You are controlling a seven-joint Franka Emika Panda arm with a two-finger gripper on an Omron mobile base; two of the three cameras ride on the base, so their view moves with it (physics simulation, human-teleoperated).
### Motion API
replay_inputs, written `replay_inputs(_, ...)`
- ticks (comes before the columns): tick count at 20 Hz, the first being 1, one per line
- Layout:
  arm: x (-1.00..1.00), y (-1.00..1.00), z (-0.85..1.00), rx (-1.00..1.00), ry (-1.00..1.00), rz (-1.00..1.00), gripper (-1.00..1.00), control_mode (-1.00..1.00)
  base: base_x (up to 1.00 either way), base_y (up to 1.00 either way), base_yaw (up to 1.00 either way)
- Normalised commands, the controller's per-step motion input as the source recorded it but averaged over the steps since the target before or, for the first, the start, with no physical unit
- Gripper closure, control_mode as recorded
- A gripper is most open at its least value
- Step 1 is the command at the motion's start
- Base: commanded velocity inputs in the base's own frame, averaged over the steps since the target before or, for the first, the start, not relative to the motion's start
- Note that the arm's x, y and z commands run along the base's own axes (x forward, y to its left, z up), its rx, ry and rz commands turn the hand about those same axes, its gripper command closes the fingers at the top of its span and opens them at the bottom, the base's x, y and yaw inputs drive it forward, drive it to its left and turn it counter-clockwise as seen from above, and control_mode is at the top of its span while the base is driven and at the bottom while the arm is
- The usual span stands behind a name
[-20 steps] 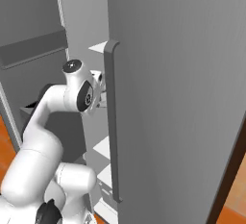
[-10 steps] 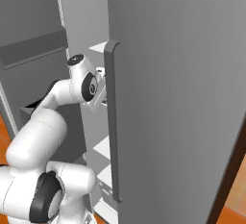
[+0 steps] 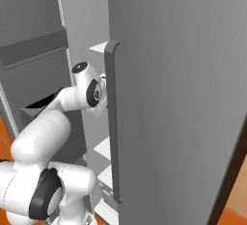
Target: Take the meat container that has the fish and place it on the second highest rack of the freezer. Then take the vegetable container that has the garlic and onion and place it on the highest rack of the freezer.
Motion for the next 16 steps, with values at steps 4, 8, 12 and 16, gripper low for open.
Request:
replay_inputs(4,0.43,-0.01,-0.04,0.00,-0.01,0.00,1.00,-1.00,0.00,0.00,0.00)
replay_inputs(8,0.73,0.00,0.00,0.00,0.00,0.00,1.00,-1.00,0.00,0.00,0.00)
replay_inputs(12,0.72,-0.10,-0.04,0.01,0.00,0.00,1.00,-1.00,0.00,0.00,0.00)
replay_inputs(16,0.53,-0.24,-0.23,0.02,0.00,0.00,1.00,-1.00,0.00,0.00,0.00)
